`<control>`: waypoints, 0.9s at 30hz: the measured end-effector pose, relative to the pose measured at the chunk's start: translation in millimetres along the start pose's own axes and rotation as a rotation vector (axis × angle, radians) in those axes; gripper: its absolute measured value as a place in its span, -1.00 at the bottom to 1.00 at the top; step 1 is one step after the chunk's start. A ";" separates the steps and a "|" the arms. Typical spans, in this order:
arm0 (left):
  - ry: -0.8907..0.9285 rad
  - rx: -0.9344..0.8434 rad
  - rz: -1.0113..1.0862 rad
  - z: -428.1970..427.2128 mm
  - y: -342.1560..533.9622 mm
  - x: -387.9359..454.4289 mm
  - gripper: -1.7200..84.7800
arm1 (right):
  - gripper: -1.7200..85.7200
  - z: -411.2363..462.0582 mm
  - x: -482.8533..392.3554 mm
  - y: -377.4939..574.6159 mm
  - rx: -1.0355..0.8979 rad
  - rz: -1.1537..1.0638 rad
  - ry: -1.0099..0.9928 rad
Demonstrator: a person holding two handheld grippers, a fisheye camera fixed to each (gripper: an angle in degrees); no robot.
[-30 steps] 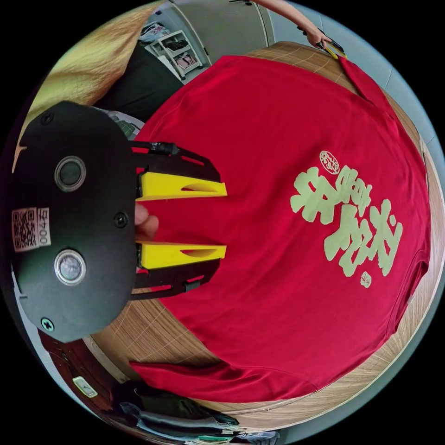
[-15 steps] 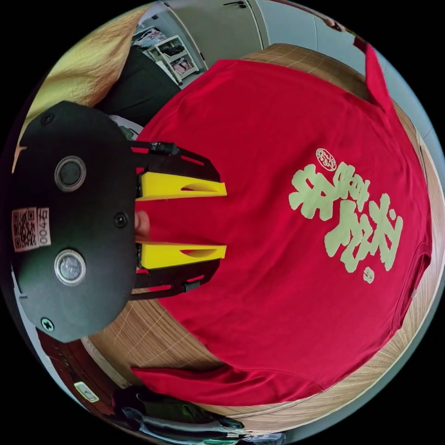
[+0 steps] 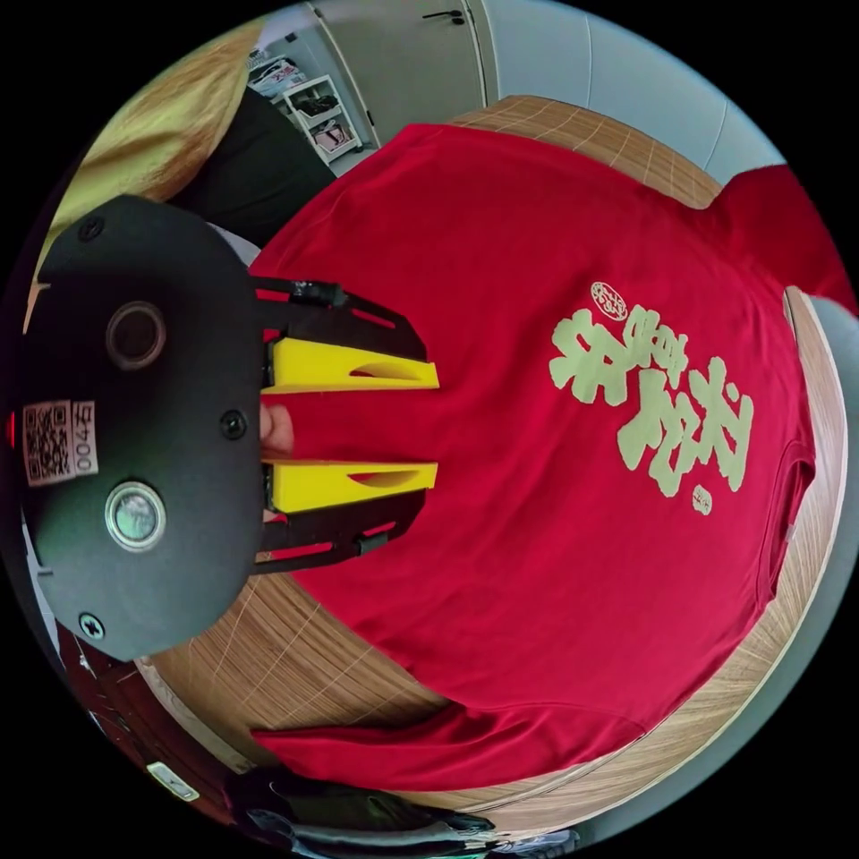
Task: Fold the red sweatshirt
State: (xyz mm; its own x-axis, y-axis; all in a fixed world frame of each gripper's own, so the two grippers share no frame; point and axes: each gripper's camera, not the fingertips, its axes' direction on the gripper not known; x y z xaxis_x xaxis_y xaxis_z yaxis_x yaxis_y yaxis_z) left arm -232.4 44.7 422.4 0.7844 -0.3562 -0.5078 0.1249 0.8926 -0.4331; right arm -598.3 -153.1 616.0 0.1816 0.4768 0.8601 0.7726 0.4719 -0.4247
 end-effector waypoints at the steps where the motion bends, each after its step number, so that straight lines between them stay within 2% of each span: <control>1: 0.042 -0.027 -0.034 19.5 14.6 2.9 -0.80 | -0.70 0.7 0.9 2.1 0.010 0.011 -0.007; 3: 0.014 -0.082 -0.080 36.8 42.0 2.4 -0.79 | -0.73 2.0 1.1 4.9 0.020 0.011 -0.011; 5: -0.116 -0.158 -0.122 43.1 74.0 -4.8 -0.78 | -0.75 3.3 0.9 7.3 0.028 0.025 -0.012; 7: -0.325 -0.272 -0.194 41.9 118.5 -26.1 -0.78 | -0.76 5.2 -0.8 10.6 0.039 0.043 -0.017; 10: -0.506 -0.414 -0.257 43.9 161.5 -58.4 -0.75 | -0.77 7.3 -4.7 14.0 0.048 0.039 -0.015; 13: -0.620 -0.547 -0.276 62.0 183.1 -86.5 -0.69 | -0.77 8.7 -9.0 19.1 0.066 0.034 -0.013; 16: -0.726 -0.592 -0.244 79.2 179.7 -100.5 -0.66 | -0.76 9.3 -13.5 23.5 0.079 0.032 -0.013; 23: -0.843 -0.639 -0.278 93.1 174.7 -142.6 -0.82 | -0.76 11.6 -26.8 19.8 0.030 0.017 0.021; 27: -0.728 -0.576 -0.438 66.4 182.3 -179.6 -0.77 | -0.76 12.3 -30.1 27.6 0.057 0.027 0.013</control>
State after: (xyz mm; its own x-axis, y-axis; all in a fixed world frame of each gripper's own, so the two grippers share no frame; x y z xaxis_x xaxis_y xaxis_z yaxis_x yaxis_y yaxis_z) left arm -310.2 289.8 484.0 0.9423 -0.1937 0.2729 0.3291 0.3883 -0.8608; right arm -589.9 -145.3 574.9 0.2101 0.4805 0.8515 0.7313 0.5008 -0.4630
